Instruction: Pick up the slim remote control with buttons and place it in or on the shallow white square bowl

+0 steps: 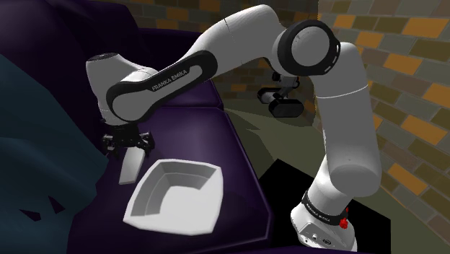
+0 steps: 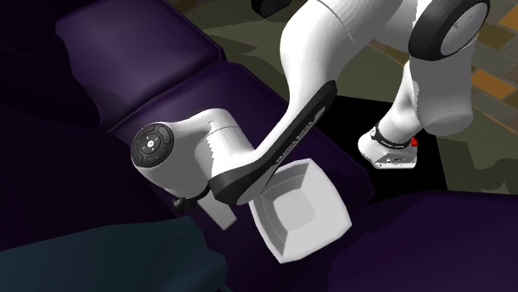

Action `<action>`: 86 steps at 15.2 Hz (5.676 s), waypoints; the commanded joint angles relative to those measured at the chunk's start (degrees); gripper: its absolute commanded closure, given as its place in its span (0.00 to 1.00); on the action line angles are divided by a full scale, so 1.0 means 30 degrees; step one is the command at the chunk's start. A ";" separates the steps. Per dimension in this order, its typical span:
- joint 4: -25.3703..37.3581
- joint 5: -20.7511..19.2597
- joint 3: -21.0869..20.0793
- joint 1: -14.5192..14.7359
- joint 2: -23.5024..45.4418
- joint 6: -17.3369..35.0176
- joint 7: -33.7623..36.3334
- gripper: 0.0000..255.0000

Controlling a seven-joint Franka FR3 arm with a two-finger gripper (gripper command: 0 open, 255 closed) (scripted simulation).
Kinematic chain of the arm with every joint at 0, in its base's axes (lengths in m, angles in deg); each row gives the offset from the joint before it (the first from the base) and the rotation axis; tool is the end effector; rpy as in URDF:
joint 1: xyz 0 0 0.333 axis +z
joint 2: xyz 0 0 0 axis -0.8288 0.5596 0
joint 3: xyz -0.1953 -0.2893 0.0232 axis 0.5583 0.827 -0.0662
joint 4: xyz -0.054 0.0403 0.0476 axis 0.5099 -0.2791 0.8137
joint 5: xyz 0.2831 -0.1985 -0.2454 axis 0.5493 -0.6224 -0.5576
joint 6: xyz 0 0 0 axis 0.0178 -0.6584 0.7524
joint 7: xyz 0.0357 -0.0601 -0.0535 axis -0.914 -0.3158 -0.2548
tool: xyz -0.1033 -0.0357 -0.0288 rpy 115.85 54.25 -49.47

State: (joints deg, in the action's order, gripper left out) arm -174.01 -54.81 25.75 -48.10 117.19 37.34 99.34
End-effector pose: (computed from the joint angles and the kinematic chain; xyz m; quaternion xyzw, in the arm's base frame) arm 0.6097 0.3750 0.3359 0.9438 -0.3296 0.0004 0.0257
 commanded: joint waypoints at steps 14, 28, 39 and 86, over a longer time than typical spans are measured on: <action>0.0315 0.0297 -0.0210 -0.0032 -0.0430 -0.0790 -0.0179 1.00; 0.2283 0.1052 -0.0620 -0.0111 -0.1597 -0.3760 -0.0735 1.00; 0.0443 0.2277 -0.1258 -0.0624 -0.4264 -0.4315 -0.0696 1.00; -1.1956 0.9046 -0.2823 0.0162 -1.5356 -0.1136 -0.0755 0.00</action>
State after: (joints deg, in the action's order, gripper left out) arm -210.90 -28.17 16.98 -47.81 72.16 35.94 97.32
